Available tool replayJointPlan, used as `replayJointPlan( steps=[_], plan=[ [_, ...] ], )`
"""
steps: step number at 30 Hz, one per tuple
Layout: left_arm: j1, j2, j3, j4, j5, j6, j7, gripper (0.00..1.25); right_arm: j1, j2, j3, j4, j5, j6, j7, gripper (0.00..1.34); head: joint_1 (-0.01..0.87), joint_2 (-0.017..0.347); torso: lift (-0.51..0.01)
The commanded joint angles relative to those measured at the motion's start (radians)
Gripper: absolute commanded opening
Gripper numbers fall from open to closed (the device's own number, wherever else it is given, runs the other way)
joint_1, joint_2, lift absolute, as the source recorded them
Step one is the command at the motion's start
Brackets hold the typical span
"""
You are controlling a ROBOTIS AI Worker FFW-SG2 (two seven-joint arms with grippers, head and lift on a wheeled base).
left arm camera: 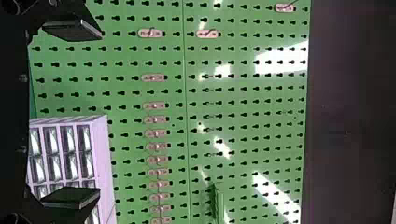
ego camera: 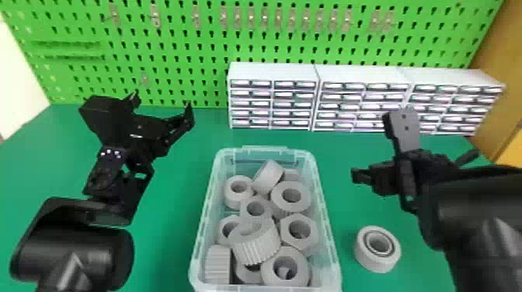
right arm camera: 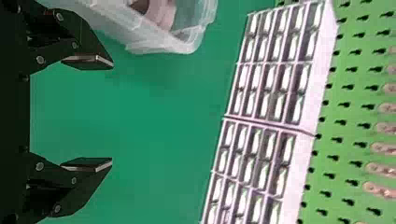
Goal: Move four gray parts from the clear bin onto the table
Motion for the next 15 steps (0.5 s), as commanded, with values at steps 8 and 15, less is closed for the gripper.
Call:
replayJointPlan(
  steps=[8, 15],
  plan=[
    [0.000, 0.000, 0.000, 0.000, 0.000, 0.001, 0.000, 1.14, -0.091, 0.002, 0.098, 0.001, -0.009, 0.024, 0.000, 0.82, 0.678, 0.034, -0.050],
    [0.002, 0.000, -0.002, 0.000, 0.000, 0.002, 0.000, 1.14, -0.123, 0.002, 0.150, 0.001, -0.014, 0.039, 0.000, 0.82, 0.678, 0.034, -0.050]
  ],
)
